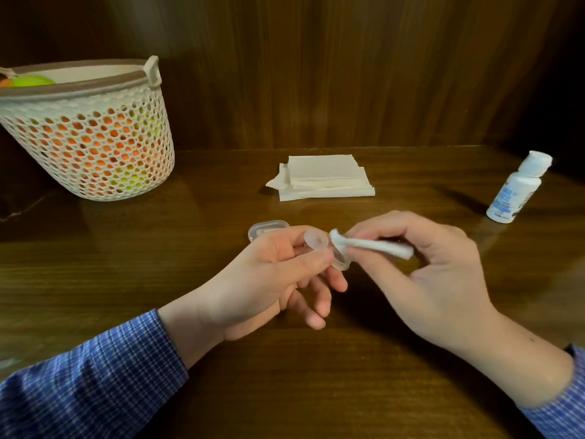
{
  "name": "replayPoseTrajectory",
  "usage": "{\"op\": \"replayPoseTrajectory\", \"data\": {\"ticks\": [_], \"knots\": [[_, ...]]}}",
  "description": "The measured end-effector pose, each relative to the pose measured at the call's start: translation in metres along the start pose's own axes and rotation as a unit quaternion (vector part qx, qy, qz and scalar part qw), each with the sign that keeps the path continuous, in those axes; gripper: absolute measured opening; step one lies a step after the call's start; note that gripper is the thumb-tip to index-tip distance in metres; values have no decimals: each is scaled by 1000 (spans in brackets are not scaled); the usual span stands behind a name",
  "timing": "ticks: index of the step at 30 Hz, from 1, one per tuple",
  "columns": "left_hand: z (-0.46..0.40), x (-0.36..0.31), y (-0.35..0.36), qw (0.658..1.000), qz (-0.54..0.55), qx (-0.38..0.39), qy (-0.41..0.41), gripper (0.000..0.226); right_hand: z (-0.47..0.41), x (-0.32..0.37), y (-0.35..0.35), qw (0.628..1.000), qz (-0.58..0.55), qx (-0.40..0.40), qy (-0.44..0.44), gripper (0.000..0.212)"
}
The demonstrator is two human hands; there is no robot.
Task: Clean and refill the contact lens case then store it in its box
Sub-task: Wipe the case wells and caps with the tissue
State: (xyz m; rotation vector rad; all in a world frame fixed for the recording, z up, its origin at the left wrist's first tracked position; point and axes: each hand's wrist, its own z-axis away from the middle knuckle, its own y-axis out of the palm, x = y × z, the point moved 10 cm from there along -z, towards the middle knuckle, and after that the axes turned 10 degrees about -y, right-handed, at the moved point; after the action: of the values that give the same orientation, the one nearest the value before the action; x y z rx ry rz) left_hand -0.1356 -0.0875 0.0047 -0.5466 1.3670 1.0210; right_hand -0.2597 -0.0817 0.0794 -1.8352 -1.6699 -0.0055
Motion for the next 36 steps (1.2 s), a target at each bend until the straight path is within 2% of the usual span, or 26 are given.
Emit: {"op": "replayPoseTrajectory", "data": {"ticks": [2,7,12,15,18,21,24,28,33,36], "knots": [[0,0,-1,1000,19,0,-4,19,0,0,6,1000,-8,23,-7,20],[1,-2,-3,1000,7,-7,5,16,1,-8,2,998,-9,42,38,27],[1,-4,-6,1000,-12,-13,7,15,3,-11,12,994,-10,91,56,42],[2,-4,-3,999,-40,-6,9,14,3,-14,12,991,-65,93,71,44],[3,-6,0,999,-47,9,12,15,2,-19,10,984,-123,85,94,37],[4,-7,2,999,-40,26,10,14,0,-14,8,988,-104,87,70,33],[4,-9,2,999,-14,30,13,16,0,-5,9,995,-49,76,33,45],[4,-7,-2,1000,-18,0,23,13,2,-7,12,995,13,89,53,50],[6,-10,-13,977,-172,-101,75,12,8,-20,22,983,-19,135,125,40],[7,-10,-13,969,-202,-113,84,14,12,-29,25,974,-59,142,167,42]]}}
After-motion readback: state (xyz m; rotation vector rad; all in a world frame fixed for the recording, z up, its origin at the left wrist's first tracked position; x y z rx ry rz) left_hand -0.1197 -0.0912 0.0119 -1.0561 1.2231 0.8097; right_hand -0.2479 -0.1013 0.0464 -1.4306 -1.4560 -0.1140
